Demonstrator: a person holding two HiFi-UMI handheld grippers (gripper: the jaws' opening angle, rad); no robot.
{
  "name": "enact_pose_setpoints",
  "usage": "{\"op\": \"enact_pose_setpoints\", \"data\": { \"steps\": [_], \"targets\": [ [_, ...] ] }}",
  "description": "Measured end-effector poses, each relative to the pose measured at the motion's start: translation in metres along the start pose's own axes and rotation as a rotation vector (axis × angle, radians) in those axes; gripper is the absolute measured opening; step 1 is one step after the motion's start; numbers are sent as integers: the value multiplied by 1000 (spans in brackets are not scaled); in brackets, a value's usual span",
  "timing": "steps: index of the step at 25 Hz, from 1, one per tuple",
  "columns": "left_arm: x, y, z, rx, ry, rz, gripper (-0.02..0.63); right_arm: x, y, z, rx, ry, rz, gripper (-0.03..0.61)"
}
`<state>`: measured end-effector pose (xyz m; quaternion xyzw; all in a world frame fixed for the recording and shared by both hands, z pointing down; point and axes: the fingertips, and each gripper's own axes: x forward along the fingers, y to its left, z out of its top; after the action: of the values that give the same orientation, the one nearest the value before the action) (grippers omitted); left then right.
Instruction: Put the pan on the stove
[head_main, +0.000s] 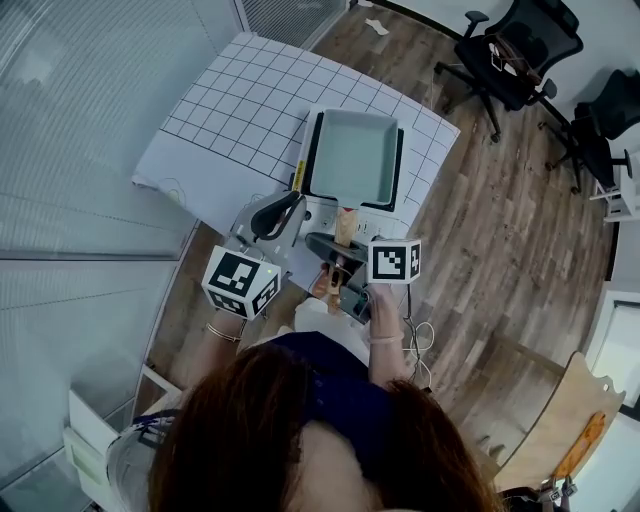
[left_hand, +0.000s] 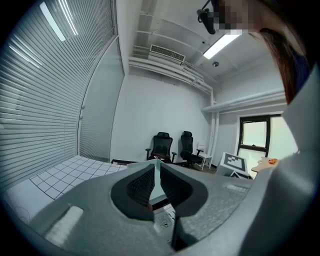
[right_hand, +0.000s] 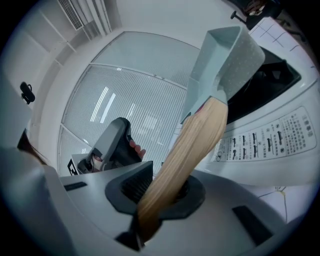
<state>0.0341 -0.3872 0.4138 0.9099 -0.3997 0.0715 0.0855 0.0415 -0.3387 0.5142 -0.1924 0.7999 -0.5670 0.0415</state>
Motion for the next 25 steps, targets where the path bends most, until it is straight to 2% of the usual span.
{"op": "enact_pose_setpoints", "data": {
  "steps": [25],
  "targets": [
    [25,9,-6,-8,34,-4,41,1,-15,17,32,-2,44,61]
  ]
}}
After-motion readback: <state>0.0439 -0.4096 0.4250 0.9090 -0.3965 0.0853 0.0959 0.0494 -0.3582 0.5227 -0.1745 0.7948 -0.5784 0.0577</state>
